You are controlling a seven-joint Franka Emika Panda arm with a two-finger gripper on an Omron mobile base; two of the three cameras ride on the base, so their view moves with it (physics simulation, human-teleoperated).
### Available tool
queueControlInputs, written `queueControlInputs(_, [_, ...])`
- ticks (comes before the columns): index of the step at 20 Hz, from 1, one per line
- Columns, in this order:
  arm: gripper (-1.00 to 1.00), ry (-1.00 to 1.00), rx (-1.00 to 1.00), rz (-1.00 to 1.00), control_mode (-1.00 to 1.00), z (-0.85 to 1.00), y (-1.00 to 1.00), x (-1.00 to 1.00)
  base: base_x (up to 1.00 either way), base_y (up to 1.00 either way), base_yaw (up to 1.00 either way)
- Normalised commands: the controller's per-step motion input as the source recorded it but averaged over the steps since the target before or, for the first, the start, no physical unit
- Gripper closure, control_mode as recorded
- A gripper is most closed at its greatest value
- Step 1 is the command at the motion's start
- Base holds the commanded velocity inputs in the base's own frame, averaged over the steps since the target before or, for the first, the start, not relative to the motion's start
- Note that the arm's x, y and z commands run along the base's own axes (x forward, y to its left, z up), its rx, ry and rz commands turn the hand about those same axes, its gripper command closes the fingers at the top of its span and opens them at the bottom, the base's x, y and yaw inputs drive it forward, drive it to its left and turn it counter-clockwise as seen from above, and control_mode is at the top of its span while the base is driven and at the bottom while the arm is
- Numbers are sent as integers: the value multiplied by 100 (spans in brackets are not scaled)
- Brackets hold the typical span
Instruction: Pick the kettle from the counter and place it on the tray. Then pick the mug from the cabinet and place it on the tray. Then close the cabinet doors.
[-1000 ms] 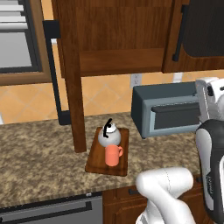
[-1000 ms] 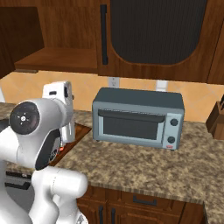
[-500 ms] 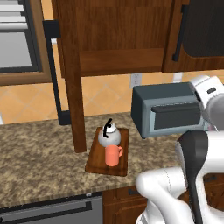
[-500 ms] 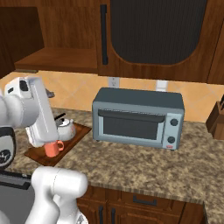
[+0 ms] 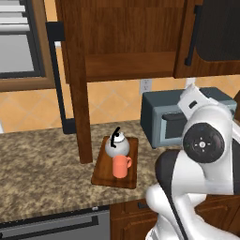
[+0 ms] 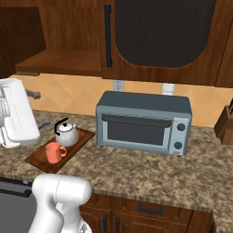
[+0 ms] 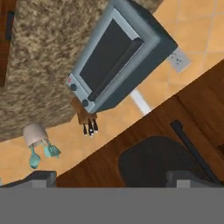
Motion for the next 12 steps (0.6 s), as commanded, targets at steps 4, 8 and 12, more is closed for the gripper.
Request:
queueControlInputs(4, [-100, -9, -44, -20, -100, -17, 2, 15, 0, 0, 0])
queueControlInputs(8, [-100, -14, -42, -19, -100, -16, 2, 10, 0, 0, 0])
queueControlInputs(12, [-100, -17, -40, -19, -100, -19, 4, 3, 0, 0, 0])
